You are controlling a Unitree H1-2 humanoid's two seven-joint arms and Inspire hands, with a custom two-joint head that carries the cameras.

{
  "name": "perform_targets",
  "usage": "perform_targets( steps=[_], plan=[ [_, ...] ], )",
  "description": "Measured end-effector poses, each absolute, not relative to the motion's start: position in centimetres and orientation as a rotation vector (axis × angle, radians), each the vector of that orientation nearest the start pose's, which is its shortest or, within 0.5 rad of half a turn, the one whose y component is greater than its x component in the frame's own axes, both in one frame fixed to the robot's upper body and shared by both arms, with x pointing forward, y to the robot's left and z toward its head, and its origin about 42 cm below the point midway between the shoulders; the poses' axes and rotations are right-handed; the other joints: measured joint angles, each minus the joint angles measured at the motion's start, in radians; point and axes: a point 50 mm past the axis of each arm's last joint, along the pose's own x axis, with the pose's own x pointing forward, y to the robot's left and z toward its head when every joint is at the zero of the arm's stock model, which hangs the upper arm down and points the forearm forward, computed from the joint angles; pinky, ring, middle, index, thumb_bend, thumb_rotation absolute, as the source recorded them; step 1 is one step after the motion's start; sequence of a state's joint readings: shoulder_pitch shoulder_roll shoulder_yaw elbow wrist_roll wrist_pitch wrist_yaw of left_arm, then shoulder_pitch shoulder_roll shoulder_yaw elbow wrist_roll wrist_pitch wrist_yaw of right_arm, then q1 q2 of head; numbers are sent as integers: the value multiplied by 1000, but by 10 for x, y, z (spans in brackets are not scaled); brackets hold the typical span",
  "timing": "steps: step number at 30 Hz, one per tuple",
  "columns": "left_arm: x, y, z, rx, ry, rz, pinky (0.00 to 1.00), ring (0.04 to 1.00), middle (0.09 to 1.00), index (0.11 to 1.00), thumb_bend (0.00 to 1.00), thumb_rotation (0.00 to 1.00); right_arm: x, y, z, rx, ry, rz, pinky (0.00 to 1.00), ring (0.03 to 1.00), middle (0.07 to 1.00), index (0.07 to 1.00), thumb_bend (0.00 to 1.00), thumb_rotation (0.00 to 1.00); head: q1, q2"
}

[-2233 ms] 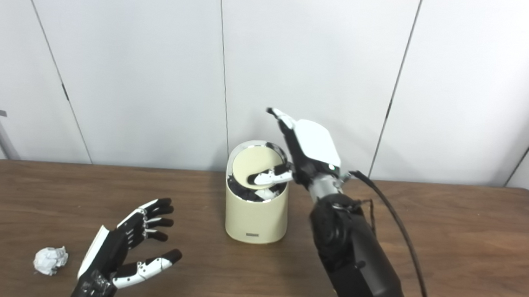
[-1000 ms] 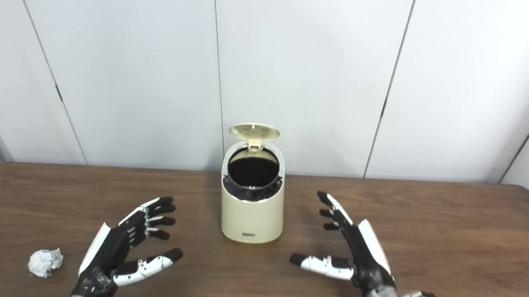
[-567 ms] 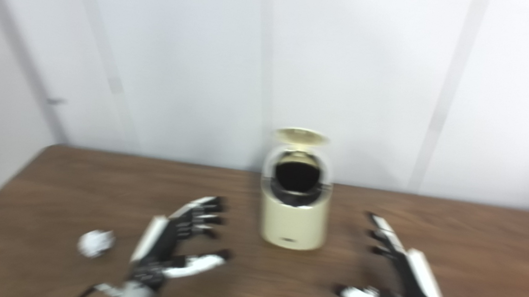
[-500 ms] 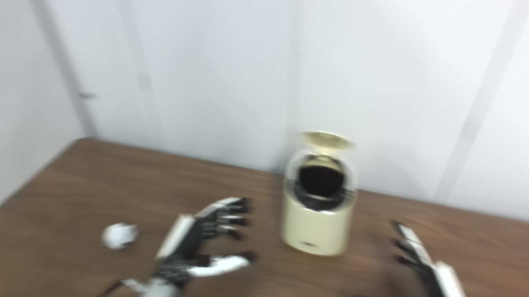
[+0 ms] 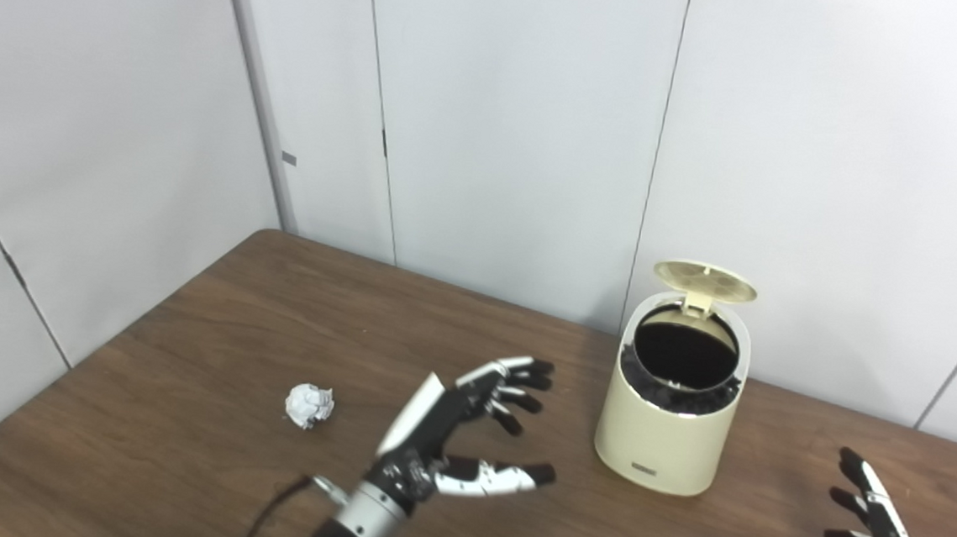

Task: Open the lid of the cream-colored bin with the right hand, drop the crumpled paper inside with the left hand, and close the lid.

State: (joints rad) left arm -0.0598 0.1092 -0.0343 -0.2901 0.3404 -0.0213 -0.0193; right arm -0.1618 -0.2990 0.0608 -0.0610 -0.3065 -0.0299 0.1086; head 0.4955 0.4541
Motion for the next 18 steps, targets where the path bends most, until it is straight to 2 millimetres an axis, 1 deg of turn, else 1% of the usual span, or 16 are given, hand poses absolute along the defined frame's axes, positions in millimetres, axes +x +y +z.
perform_targets(
  steps=[1,3,6,9,11,14,16,18],
  plan=[
    [288,230,198,473,-372,-15,457,614,722,787,665,75,332,-269,168,-620,-220,168,664,881,950,968,861,445,2,-3],
    [284,243,209,534,-366,-11,472,617,708,770,646,66,332,-270,168,-623,-219,167,640,872,945,966,869,445,0,-2],
    [278,259,223,648,-337,-47,473,593,683,713,685,63,332,-270,168,-625,-219,167,615,863,943,967,875,466,5,0],
    [271,274,240,763,-311,-85,479,588,670,689,741,66,332,-271,168,-628,-217,170,574,854,945,967,876,473,6,3],
    [267,281,250,816,-310,-83,485,592,675,692,758,66,332,-271,168,-630,-215,171,576,855,946,967,873,474,6,6],
    [261,287,261,900,-298,-66,495,602,680,711,765,41,332,-271,169,-631,-215,174,581,857,943,967,865,451,3,8],
    [258,292,265,964,-255,-75,507,619,692,727,770,31,332,-271,170,-631,-219,176,577,859,943,969,866,456,3,8],
    [256,299,269,1029,-206,-83,504,618,691,722,782,15,333,-271,171,-632,-221,175,575,859,943,970,866,459,3,8]
  ],
)
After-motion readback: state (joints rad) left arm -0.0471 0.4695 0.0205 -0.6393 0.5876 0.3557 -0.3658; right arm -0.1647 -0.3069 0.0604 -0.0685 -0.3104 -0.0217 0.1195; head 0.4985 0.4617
